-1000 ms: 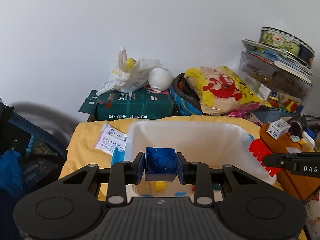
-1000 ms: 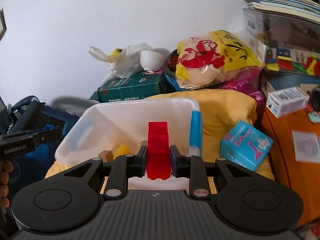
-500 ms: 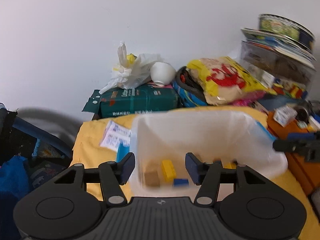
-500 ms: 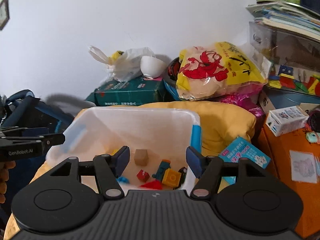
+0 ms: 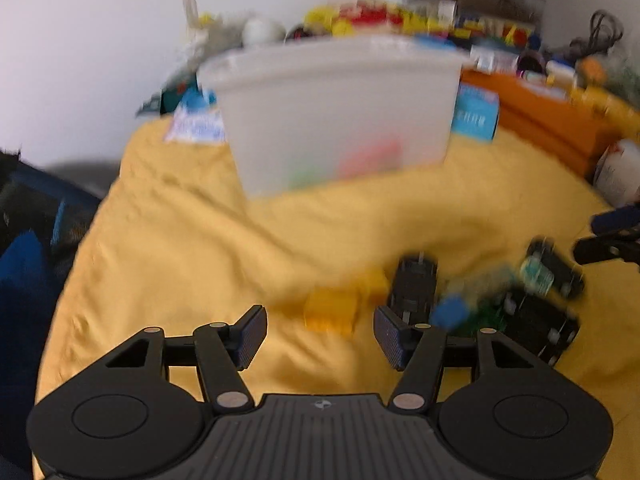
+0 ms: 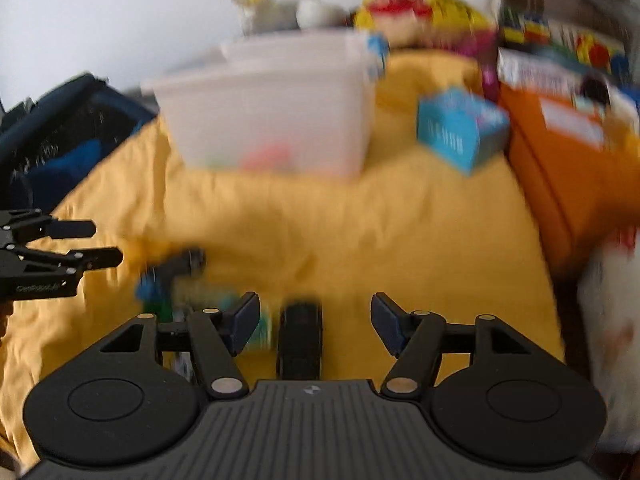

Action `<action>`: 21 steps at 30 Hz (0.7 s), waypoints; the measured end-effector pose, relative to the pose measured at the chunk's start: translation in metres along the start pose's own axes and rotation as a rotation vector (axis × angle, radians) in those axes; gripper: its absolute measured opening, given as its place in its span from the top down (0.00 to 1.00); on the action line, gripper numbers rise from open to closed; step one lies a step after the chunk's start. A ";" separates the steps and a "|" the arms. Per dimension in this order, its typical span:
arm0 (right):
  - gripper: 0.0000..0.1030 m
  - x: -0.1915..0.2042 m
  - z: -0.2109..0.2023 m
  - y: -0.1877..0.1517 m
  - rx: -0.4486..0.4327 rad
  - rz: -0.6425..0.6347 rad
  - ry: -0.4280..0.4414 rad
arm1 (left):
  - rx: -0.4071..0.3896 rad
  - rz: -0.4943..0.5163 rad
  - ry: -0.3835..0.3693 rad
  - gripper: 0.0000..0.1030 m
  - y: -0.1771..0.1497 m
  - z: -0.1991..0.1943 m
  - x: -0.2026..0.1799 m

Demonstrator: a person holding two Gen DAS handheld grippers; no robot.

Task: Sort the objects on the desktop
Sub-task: 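Grasp a yellow brick with the left tool while the right tool grasps a black toy car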

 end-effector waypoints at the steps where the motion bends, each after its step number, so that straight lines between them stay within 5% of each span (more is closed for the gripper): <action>1: 0.39 0.000 0.001 -0.005 0.009 -0.004 -0.006 | 0.007 -0.020 -0.002 0.39 -0.004 0.002 0.000; 12: 0.49 0.010 0.021 -0.027 0.043 -0.093 -0.030 | 0.019 -0.026 0.032 0.39 -0.006 0.031 -0.001; 17: 0.65 0.011 0.026 -0.022 0.044 -0.084 -0.021 | 0.025 -0.051 -0.032 0.63 -0.002 0.036 -0.007; 21: 0.68 0.011 0.020 -0.019 0.037 -0.072 -0.005 | 0.018 -0.058 -0.036 0.63 -0.002 0.032 -0.007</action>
Point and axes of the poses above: each gripper's, at about its wrist camera, not at the fingertips, and z roughly the way its jaws point, x to its left, y to its top, the point moved 10 cm from there along z, roughly the way its jaws point, and after that the axes turned 8 degrees about -x, right-handed, at the moved point
